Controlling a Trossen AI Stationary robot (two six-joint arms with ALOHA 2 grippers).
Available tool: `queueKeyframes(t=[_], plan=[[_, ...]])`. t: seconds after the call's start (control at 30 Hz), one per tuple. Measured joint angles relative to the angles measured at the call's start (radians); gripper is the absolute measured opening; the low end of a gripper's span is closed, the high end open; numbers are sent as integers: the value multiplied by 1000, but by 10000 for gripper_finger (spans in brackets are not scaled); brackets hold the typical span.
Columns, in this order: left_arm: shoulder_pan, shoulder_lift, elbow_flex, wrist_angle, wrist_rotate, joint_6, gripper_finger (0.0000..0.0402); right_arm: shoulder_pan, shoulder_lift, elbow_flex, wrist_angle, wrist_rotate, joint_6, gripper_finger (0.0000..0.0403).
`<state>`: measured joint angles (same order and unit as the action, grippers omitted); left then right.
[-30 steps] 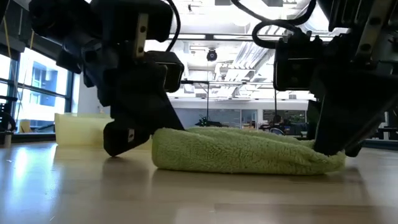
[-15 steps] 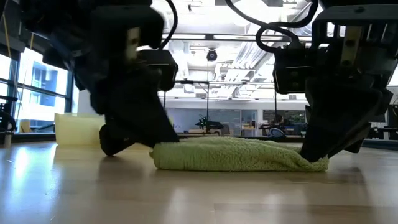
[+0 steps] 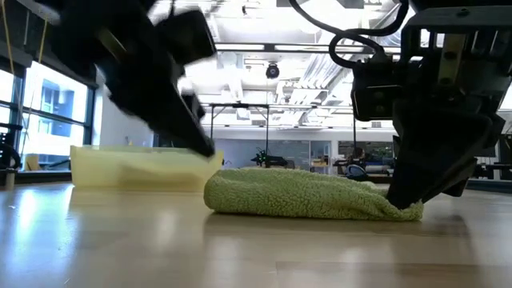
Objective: Roll microfiber towels into tight, uniform cylinder then place into a basket
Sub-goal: Roll the green microfiber towel
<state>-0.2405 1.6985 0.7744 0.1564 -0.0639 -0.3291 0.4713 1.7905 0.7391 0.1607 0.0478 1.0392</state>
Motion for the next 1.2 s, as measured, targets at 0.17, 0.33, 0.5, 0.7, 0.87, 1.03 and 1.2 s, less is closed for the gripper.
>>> queueKeyframes(t=[0.17,0.33,0.5,0.7,0.87,1.03,1.2], plan=[[-77,-38,2,101,-4,181,128,-2,0,-1,6,1,-19,2],[-145,10,0,175,-95,287,140,-4,1,-2,10,0,-19,2],[-154,74,27,174,-167,347,160,-6,1,-2,13,-2,-26,2],[-152,170,56,179,-213,561,170,-6,1,-2,29,8,-23,2],[-145,228,89,170,-312,648,169,-7,2,-2,38,14,-23,2],[-124,242,99,170,-360,681,168,-9,2,-2,46,13,-19,2],[-91,240,99,139,-335,637,168,-8,2,-2,47,15,-19,2]])
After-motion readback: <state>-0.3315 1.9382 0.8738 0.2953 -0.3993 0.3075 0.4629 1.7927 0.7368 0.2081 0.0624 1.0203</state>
